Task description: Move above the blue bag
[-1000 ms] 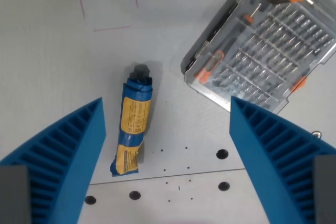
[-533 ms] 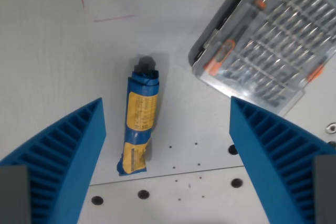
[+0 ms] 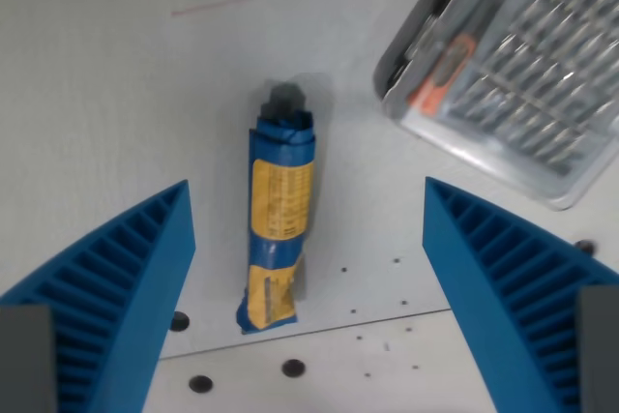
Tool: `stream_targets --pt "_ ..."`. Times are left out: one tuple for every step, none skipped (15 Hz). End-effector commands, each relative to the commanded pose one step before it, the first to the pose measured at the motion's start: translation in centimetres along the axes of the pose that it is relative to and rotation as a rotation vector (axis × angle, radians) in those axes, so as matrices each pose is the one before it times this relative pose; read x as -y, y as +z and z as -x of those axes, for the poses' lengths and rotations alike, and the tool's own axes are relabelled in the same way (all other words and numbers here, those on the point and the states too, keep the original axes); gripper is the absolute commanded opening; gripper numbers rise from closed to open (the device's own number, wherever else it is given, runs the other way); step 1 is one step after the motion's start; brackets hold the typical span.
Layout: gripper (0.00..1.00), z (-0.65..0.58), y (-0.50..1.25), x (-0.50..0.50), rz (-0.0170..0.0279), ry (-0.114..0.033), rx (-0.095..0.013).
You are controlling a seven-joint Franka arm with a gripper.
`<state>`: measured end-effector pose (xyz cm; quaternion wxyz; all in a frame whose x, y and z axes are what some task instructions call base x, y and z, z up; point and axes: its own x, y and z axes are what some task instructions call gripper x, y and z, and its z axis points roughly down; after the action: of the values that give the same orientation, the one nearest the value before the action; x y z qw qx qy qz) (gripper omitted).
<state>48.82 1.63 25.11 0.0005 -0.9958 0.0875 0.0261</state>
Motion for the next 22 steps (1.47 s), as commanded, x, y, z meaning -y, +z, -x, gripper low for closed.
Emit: stream_targets --pt "1.0 2.02 1.109 0.4 -0.03076 0.1252 -0.139" --pt "1.0 0.483 0.5 0.061 -0.00297 0.0057 0.0019" --pt "1.0 0.482 0.5 0.055 -0.00018 0.011 0.0015" --pt "1.0 0.479 0.5 0.05 -0.00199 0.0072 -0.0015" --pt "1.0 0.473 0.5 0.044 -0.00043 0.0082 -0.0019" --pt "1.0 0.467 0.499 0.041 -0.00047 0.0114 0.0024" --pt "1.0 0.459 0.497 0.037 -0.0011 0.0038 0.0024" --pt "1.0 0.446 0.488 0.033 0.00006 0.0072 0.0027" --pt "1.0 0.43 0.477 0.03 -0.00239 0.0067 0.0045" --pt "1.0 0.411 0.465 0.023 -0.0012 0.0066 0.0007" --pt "1.0 0.391 0.453 0.016 -0.00258 0.0088 0.0013" --pt "1.0 0.372 0.44 0.012 -0.00208 0.0006 0.0035" --pt "1.0 0.35 0.426 0.008 0.00057 0.0058 0.0059" --pt "1.0 0.327 0.411 0.007 -0.00099 0.0027 0.0053" --pt "1.0 0.303 0.395 0.007 -0.00007 0.0046 0.0017" --pt "1.0 0.278 0.376 0.007 -0.00106 -0.0013 0.0043" --pt "1.0 0.253 0.359 0.006 0.00154 0.003 0.0047" --pt "1.0 0.228 0.338 0.009 -0.00034 0.0001 0.0032" --pt "1.0 0.206 0.321 0.01 -0.00055 0.0019 0.004" --pt "1.0 0.181 0.3 0.009 0.00025 -0.0023 0.0022" --pt "1.0 0.158 0.276 0.008 0.00021 -0.0035 0.0047" --pt "1.0 0.135 0.249 0.006 -0.00069 0.0013 0.0014"
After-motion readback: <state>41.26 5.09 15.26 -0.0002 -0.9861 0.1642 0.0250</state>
